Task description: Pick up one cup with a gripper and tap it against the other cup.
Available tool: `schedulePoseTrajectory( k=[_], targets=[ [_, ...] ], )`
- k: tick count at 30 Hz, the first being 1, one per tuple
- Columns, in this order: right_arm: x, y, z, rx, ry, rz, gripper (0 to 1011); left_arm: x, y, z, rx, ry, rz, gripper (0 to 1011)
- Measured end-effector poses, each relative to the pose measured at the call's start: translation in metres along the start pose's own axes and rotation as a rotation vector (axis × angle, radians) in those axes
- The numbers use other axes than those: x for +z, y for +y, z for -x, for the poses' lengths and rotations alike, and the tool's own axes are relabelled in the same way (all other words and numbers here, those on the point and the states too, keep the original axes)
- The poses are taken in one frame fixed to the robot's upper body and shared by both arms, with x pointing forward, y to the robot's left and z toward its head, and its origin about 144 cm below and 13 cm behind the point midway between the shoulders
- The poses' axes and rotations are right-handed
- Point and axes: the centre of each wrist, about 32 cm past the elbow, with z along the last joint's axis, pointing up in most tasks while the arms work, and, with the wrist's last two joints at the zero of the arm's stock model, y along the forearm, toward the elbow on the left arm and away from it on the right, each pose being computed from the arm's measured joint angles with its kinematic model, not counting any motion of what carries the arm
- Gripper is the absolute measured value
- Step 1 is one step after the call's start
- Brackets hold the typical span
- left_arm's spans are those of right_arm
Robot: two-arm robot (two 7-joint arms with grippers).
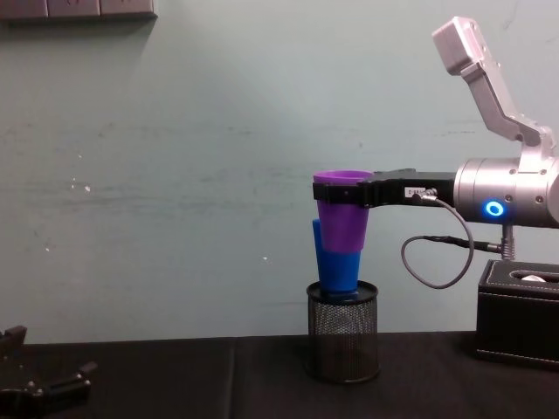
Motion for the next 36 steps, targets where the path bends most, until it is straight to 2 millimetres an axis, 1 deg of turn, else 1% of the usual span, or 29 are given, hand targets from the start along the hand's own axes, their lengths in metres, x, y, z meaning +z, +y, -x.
schedulePoseTrajectory(
  k=[36],
  targets=[
    [-0.0013,0.0010,-0.0006,-0.001,0.006,-0.004,738,0.0000,0.0000,0.0000,0.000,0.000,0.000,1005]
  ],
)
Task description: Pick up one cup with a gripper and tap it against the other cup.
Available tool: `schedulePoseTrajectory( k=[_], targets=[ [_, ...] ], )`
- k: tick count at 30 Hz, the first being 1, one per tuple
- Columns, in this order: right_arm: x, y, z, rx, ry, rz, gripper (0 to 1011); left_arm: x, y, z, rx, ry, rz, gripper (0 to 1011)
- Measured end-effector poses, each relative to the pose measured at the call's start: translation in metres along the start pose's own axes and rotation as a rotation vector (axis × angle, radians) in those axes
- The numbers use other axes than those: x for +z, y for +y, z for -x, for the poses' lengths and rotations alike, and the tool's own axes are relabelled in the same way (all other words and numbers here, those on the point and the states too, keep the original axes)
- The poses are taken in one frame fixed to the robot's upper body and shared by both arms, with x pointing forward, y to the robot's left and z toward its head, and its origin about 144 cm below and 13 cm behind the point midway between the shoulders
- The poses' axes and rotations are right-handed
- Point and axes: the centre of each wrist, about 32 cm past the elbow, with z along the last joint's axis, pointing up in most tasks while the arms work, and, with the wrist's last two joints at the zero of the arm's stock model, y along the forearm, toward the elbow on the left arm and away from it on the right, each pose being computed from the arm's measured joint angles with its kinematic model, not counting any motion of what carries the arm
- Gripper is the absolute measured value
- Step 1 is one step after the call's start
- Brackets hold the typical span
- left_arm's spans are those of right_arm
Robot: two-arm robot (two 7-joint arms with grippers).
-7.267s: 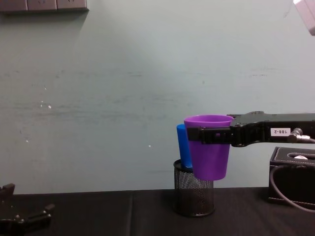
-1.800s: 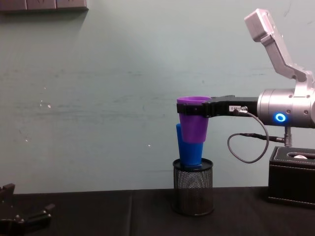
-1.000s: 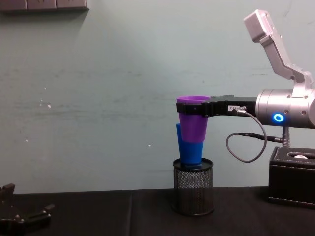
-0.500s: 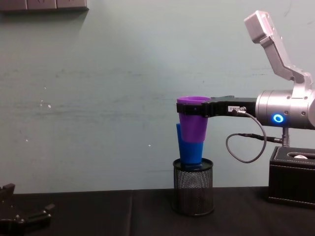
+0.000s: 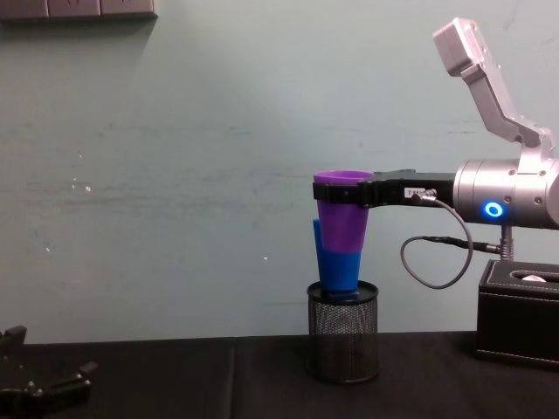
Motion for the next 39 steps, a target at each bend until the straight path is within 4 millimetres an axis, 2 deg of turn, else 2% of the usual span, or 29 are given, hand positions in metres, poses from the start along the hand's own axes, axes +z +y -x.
schedulePoseTrajectory(
  k=[39],
  targets=[
    [-0.0004,-0.0004,0.0000,0.000,0.001,0.002,738,0.0000,0.0000,0.0000,0.000,0.000,0.000,1005]
  ],
)
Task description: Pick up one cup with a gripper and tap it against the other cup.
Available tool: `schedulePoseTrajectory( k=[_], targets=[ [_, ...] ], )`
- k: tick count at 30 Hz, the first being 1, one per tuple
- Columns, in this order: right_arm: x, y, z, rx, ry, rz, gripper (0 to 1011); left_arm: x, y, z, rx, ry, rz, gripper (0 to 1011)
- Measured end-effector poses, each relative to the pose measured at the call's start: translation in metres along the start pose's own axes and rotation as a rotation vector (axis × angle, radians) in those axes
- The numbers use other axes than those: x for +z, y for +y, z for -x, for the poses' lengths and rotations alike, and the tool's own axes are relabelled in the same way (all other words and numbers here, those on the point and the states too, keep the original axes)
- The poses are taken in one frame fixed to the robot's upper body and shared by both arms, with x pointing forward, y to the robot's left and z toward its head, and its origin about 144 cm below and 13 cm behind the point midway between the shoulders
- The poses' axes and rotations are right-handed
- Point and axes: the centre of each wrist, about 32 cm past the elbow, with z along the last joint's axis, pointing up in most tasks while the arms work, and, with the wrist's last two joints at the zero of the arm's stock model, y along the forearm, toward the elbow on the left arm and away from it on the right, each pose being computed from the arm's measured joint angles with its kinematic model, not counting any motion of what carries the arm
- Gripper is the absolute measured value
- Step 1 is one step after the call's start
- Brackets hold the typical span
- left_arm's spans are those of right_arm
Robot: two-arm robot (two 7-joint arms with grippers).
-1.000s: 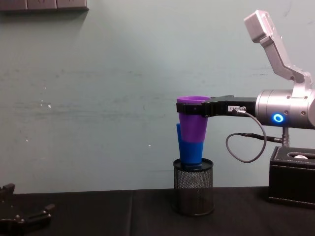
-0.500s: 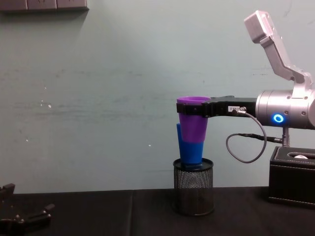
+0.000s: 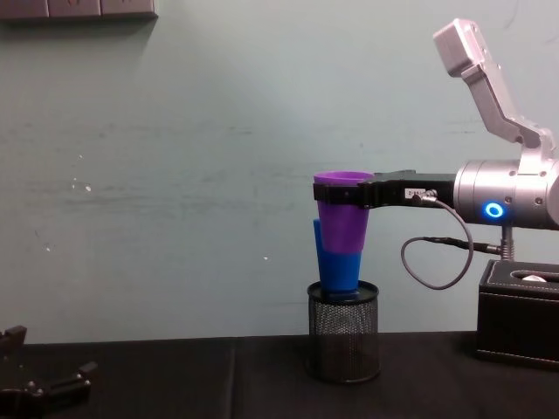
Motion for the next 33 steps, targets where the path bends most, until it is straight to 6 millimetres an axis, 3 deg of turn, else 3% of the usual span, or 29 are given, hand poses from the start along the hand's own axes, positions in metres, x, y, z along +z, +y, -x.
schedulePoseTrajectory(
  k=[33],
  targets=[
    [0.0000,0.0000,0.0000,0.000,0.000,0.000,738,0.0000,0.0000,0.0000,0.000,0.000,0.000,1005]
  ],
)
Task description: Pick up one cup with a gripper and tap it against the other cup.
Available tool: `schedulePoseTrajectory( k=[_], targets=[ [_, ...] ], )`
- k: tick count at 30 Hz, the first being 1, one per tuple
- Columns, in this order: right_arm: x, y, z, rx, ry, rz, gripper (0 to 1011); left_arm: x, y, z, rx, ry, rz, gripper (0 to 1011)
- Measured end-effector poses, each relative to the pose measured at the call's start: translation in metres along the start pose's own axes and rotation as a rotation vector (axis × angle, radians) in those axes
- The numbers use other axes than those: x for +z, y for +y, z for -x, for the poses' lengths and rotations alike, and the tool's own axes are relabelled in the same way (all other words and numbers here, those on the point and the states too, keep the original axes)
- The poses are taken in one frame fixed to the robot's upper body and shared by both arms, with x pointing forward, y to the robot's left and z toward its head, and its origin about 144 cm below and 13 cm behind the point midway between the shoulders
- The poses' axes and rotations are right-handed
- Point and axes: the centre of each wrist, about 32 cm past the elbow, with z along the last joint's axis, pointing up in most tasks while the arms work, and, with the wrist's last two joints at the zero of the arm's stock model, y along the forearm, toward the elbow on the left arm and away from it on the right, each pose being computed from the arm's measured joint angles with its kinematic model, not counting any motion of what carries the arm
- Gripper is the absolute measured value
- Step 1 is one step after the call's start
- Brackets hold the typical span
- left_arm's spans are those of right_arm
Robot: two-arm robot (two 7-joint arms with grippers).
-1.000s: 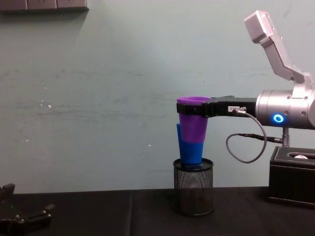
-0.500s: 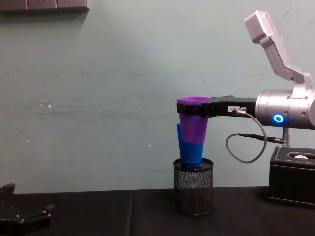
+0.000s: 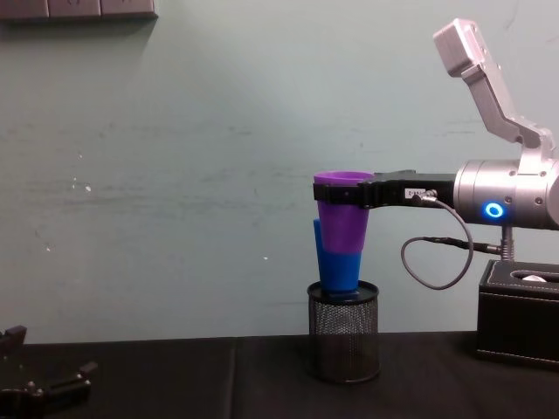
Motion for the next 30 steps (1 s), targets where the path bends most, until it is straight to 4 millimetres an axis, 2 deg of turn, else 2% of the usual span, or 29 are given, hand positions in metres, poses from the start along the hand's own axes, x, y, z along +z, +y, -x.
schedulePoseTrajectory(
  k=[10,18,25,30],
  targets=[
    [0.000,0.000,0.000,0.002,0.000,0.000,738,0.000,0.000,0.000,0.000,0.000,0.000,1005],
    [0.013,-0.006,0.001,0.061,0.001,-0.015,738,0.000,0.000,0.000,0.000,0.000,0.000,1005],
    [0.021,-0.022,0.012,0.110,-0.010,-0.011,738,0.000,0.000,0.000,0.000,0.000,0.000,1005],
    [0.019,-0.041,0.022,0.154,0.000,0.004,738,0.000,0.000,0.000,0.000,0.000,0.000,1005]
  ],
)
